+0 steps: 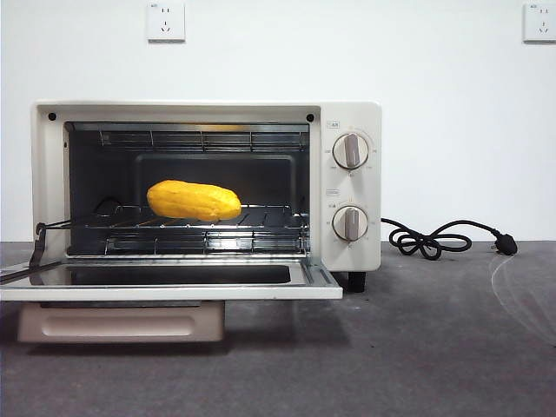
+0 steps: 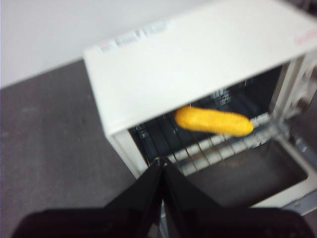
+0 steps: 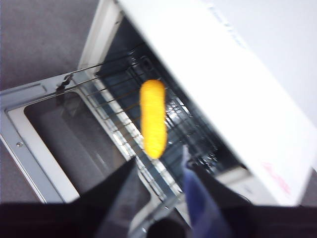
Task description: Take the corn from the table,put the corn in the oven
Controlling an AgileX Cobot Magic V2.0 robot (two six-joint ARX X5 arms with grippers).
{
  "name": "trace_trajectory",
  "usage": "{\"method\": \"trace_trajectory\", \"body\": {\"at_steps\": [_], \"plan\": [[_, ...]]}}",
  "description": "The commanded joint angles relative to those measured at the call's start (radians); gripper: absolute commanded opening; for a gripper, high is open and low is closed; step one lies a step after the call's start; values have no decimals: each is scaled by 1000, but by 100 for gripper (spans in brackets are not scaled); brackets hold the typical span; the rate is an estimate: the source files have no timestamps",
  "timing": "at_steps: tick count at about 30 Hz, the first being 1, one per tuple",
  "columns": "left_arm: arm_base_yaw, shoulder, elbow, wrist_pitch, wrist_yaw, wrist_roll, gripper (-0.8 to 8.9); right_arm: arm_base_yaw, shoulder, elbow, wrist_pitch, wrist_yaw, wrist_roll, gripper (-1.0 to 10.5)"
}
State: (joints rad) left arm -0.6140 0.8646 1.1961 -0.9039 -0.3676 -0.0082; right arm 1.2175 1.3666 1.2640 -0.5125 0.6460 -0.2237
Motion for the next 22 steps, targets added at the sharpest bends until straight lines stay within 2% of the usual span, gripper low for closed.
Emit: {"method": "trace_trajectory", "body": {"at_steps": [1, 5, 8, 11, 15, 22], "plan": [[33, 80, -7, 13, 57, 48, -8, -5, -62, 1, -43, -2, 21, 21], [110, 168, -8, 30, 223, 70, -8, -41, -147, 1, -113, -12, 17, -8], [192, 216, -10, 54, 399, 98, -8, -92, -203, 1, -163, -94, 8, -8], [298, 241, -11, 69, 578, 116, -8, -178, -249, 1, -195, -219, -4, -8], [444, 251, -23, 72, 798, 126, -8, -334, -280, 1, -217, -436, -24, -8], [688, 242, -159, 87, 1066, 125, -8, -610, -274, 1, -209, -867, -41, -8]]}}
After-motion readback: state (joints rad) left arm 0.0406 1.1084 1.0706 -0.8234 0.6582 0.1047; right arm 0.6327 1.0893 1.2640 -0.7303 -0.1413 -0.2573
